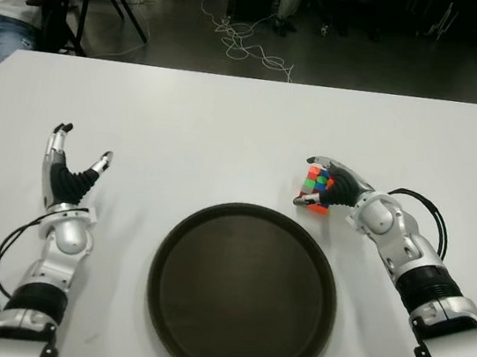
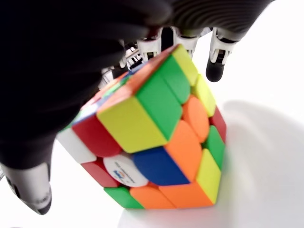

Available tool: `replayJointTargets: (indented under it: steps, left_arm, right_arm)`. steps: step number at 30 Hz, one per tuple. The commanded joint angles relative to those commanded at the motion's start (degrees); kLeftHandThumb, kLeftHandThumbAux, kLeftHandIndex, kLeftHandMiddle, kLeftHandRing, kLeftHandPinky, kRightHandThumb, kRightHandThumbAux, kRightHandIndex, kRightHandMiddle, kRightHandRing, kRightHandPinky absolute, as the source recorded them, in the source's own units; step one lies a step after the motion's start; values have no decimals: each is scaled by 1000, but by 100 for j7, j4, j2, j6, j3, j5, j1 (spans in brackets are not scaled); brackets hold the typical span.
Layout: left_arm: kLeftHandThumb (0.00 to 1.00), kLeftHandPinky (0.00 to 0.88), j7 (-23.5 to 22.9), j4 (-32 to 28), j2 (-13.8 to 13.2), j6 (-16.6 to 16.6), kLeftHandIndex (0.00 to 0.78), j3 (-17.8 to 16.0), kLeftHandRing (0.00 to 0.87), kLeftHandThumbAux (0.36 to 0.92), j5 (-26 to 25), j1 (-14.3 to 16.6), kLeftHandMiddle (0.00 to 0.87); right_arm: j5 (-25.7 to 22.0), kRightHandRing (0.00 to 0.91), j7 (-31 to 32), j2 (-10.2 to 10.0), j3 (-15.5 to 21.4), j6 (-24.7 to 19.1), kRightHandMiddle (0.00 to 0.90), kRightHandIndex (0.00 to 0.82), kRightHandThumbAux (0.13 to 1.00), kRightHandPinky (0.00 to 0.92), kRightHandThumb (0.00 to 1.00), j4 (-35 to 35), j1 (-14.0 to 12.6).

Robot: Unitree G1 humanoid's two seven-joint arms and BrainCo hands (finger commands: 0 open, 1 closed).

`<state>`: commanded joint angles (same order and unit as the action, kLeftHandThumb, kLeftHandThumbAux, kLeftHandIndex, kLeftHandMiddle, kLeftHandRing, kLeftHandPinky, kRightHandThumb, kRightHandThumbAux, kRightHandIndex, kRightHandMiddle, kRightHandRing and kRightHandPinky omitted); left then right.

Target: Pick up the Rubik's Cube and put it in the plate

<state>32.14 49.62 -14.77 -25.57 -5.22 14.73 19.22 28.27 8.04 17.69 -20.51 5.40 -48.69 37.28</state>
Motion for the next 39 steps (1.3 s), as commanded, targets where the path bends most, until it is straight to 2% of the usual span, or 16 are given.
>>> replayJointTargets:
  steps: [8, 14, 18, 21, 24, 27, 29, 33, 39]
  left_arm:
    - [0, 6, 22, -17, 11, -8, 8, -8, 0, 647, -4, -9, 10]
    - [0, 0, 52, -26, 2, 32, 11, 10, 0, 654, 38, -13, 10]
    - [0, 0, 42, -26, 7, 44, 15, 2, 0, 671, 27, -13, 12]
    - [0, 0, 26, -30, 14, 45, 13, -6, 0, 672, 8, -15, 11]
    - [0, 2, 22, -26, 18, 31, 13, -10, 0, 662, -2, -13, 13]
    - [0, 11, 34, -21, 13, 23, 15, -5, 1, 661, 10, -11, 18]
    - [0, 15, 43, -11, 6, 14, 17, -2, 6, 664, 19, -9, 25]
    - [0, 22, 36, 9, 3, 2, 18, -9, 11, 670, 8, -3, 31]
    - [0, 27, 22, 46, 8, 10, 13, -40, 9, 678, -36, 14, 24]
  right_arm:
    - [433, 18, -54, 67, -310, -208, 24, 0, 627, 20, 0, -141, 145]
    - [260, 59, -319, 21, -115, -29, 66, 35, 651, 70, 0, -124, 58]
    - [38, 122, -437, -33, 67, 106, 115, 82, 714, 153, 2, -153, 15]
    - [-69, 216, -502, -58, 152, 174, 185, 149, 781, 286, 80, -190, 4]
    - [-115, 269, -553, -74, 194, 217, 226, 203, 815, 360, 155, -228, 8]
    - [-152, 334, -581, -83, 222, 245, 290, 342, 762, 429, 509, -258, 14]
    - [-189, 378, -602, -93, 249, 268, 338, 380, 748, 467, 598, -293, 21]
    - [-234, 486, -622, -107, 285, 305, 458, 413, 735, 539, 676, -348, 31]
    - [-241, 593, -634, -117, 307, 370, 580, 424, 731, 605, 694, -455, 65]
